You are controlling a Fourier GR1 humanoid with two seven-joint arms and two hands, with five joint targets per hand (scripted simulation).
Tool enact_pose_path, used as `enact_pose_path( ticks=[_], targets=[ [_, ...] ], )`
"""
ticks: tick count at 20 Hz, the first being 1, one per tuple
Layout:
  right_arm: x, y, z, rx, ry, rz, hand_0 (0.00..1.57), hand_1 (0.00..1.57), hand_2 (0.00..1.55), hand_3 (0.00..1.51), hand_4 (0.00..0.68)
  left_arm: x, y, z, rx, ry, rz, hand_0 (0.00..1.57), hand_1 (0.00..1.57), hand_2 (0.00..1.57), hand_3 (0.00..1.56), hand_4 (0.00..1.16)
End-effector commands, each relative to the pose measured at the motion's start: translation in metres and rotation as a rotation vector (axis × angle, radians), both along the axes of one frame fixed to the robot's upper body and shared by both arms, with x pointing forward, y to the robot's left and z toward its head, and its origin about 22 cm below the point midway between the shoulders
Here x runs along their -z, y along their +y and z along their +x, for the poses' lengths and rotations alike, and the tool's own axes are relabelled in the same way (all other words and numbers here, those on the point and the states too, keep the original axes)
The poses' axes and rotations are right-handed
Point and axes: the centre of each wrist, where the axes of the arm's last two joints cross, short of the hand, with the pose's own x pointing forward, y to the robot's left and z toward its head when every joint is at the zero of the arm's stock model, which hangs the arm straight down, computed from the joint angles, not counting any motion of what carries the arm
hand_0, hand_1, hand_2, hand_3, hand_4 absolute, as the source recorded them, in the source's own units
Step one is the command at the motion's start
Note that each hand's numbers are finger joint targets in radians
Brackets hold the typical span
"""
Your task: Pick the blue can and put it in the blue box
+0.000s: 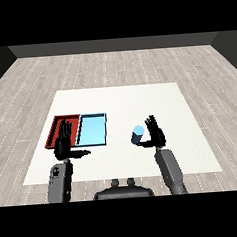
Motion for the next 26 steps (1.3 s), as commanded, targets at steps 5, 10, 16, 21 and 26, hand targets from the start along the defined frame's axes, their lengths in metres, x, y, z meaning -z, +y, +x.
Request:
enact_pose_path(
  ticks=[5, 10, 16, 21, 26],
  targets=[
    [0.042, 0.017, -0.008, 0.012, 0.023, 0.021, 0.00, 0.00, 0.00, 0.00, 0.000, 0.003, 0.002, 0.005, 0.001, -0.003, 0.016, 0.00, 0.00, 0.00, 0.00, 0.00],
    [0.027, 0.015, 0.027, 0.004, 0.039, 0.044, 0.00, 0.00, 0.00, 0.00, 0.000, 0.003, -0.006, 0.005, 0.009, -0.006, -0.003, 0.00, 0.00, 0.00, 0.00, 0.00],
    [0.039, 0.043, 0.028, -0.024, 0.070, 0.014, 0.00, 0.00, 0.00, 0.00, 0.000, -0.019, 0.004, -0.013, -0.004, 0.003, -0.022, 0.00, 0.00, 0.00, 0.00, 0.00],
    [0.020, 0.019, 0.028, -0.019, 0.075, 0.042, 0.00, 0.00, 0.00, 0.00, 0.000, -0.007, 0.002, -0.002, -0.003, 0.005, -0.022, 0.00, 0.00, 0.00, 0.00, 0.00],
    [0.037, 0.029, 0.029, -0.032, 0.082, 0.045, 0.00, 0.00, 0.00, 0.00, 0.000, 0.016, -0.008, -0.001, -0.008, 0.016, -0.018, 0.00, 0.00, 0.00, 0.00, 0.00]
  ],
)
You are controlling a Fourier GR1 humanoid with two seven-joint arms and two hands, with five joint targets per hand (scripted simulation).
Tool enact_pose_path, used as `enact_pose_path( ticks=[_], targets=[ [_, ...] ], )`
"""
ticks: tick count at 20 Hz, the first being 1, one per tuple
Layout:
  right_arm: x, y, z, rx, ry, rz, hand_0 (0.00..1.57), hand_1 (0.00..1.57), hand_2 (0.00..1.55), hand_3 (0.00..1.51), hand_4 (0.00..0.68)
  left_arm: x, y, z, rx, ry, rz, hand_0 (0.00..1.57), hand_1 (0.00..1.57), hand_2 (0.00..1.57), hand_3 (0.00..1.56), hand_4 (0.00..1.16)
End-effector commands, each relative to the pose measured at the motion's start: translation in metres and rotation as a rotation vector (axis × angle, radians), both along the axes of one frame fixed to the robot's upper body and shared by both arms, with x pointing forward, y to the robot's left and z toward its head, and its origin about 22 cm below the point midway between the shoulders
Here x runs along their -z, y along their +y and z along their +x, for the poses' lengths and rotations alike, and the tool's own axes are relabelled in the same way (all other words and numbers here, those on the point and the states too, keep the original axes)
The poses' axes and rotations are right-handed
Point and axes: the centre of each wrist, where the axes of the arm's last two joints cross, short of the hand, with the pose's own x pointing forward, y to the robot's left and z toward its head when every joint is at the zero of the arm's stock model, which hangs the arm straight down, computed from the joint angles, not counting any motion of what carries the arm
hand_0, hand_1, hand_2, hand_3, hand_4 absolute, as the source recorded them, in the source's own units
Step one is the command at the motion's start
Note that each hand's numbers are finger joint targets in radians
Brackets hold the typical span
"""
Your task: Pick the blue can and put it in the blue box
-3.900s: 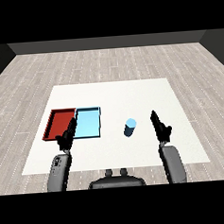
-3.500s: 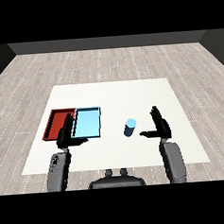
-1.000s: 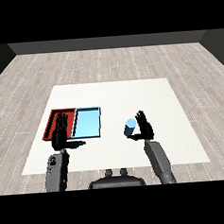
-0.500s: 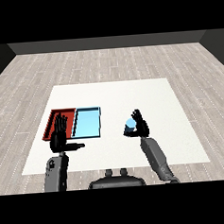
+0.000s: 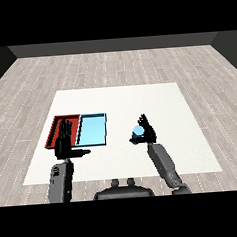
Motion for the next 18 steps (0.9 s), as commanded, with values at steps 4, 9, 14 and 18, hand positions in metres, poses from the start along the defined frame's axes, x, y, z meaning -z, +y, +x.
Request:
enact_pose_path(
  ticks=[4, 9, 14, 18],
  targets=[
    [0.028, 0.011, -0.001, -0.018, 0.025, -0.003, 0.00, 0.00, 0.00, 0.00, 0.000, -0.012, 0.001, 0.011, 0.002, 0.000, 0.003, 0.00, 0.00, 0.00, 0.00, 0.00],
    [0.005, 0.009, 0.017, 0.178, 0.044, -0.121, 1.09, 1.09, 1.30, 1.25, 0.414, -0.001, 0.013, 0.006, -0.015, -0.010, 0.002, 0.00, 0.00, 0.00, 0.00, 0.00],
    [0.013, 0.015, 0.020, 0.218, 0.054, -0.242, 1.49, 1.49, 1.48, 1.44, 0.634, -0.004, -0.006, 0.012, -0.023, -0.007, 0.013, 0.00, 0.00, 0.00, 0.00, 0.00],
    [0.018, 0.021, 0.005, 0.214, 0.086, -0.294, 1.51, 1.51, 1.48, 1.43, 0.620, -0.005, 0.009, -0.016, 0.000, 0.004, 0.000, 0.00, 0.00, 0.00, 0.00, 0.00]
  ],
)
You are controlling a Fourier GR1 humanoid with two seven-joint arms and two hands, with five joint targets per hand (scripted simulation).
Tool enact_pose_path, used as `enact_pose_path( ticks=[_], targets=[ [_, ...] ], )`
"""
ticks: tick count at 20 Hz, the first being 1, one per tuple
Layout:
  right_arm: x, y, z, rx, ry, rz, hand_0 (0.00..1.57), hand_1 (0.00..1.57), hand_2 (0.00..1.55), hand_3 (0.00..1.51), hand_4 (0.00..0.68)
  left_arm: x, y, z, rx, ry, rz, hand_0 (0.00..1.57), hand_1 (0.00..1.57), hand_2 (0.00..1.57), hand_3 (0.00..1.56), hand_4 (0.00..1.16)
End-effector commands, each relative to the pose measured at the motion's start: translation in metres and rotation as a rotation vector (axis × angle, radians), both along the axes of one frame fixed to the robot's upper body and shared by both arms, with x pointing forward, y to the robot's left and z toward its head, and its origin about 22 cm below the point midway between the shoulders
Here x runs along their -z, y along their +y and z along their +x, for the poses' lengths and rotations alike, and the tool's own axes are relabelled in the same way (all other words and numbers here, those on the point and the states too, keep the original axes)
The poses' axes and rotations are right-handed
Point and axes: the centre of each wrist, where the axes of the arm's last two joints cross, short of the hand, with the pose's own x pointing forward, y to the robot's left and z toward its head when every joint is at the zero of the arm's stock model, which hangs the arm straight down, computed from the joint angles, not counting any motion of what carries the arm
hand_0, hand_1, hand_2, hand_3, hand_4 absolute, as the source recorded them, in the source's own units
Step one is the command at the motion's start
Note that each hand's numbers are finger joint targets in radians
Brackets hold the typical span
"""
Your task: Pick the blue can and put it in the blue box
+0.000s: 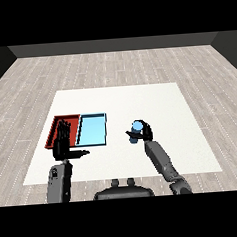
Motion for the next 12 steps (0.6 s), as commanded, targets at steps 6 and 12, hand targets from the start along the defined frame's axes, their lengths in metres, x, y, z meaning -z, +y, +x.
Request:
enact_pose_path(
  ticks=[6, 12],
  targets=[
    [-0.018, 0.012, -0.004, -0.003, -0.047, -0.062, 1.49, 1.49, 1.46, 1.41, 0.645, -0.001, -0.001, 0.017, 0.030, 0.008, 0.046, 0.00, 0.00, 0.00, 0.00, 0.00],
    [-0.073, -0.023, 0.003, -0.014, -0.132, -0.150, 1.46, 1.46, 1.45, 1.40, 0.623, 0.012, -0.045, 0.002, 0.130, 0.065, 0.031, 0.00, 0.00, 0.00, 0.00, 0.00]
  ],
)
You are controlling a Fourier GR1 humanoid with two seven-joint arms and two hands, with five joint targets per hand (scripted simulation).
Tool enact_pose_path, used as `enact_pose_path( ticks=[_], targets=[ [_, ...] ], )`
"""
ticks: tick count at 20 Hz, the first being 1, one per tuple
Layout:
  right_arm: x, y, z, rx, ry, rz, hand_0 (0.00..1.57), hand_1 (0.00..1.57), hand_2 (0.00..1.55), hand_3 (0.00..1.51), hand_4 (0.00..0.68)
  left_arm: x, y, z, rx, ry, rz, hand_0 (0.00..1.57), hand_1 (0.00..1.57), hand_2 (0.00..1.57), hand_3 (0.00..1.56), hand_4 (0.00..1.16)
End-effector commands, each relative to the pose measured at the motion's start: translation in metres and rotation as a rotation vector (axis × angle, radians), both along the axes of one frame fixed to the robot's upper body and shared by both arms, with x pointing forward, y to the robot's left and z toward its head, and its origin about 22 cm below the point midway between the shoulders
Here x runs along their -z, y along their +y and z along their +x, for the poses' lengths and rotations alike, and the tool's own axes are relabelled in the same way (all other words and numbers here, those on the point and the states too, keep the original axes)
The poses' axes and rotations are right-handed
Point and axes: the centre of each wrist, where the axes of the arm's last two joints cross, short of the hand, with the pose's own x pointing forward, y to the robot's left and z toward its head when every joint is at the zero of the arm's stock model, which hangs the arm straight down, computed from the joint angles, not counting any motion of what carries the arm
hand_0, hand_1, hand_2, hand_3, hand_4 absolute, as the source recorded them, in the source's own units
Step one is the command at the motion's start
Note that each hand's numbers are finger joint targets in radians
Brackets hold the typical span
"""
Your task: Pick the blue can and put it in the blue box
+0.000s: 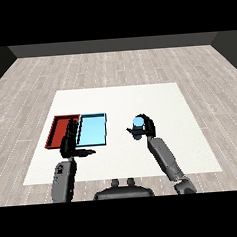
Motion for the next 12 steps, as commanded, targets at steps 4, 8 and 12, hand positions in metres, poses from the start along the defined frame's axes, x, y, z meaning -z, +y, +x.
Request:
enact_pose_path(
  ticks=[4, 8, 12],
  targets=[
    [-0.061, 0.003, 0.005, -0.024, -0.128, -0.068, 1.44, 1.44, 1.45, 1.39, 0.620, 0.000, -0.034, 0.010, 0.083, 0.068, 0.037, 0.00, 0.00, 0.00, 0.00, 0.00],
    [-0.094, -0.007, 0.004, -0.046, -0.172, -0.123, 1.42, 1.42, 1.44, 1.41, 0.622, 0.006, -0.044, 0.008, 0.109, 0.107, 0.043, 0.00, 0.00, 0.00, 0.00, 0.00],
    [-0.076, 0.005, -0.007, -0.045, -0.168, -0.137, 1.44, 1.44, 1.45, 1.40, 0.606, 0.003, -0.051, 0.007, 0.113, 0.105, 0.045, 0.00, 0.00, 0.00, 0.00, 0.00]
  ],
)
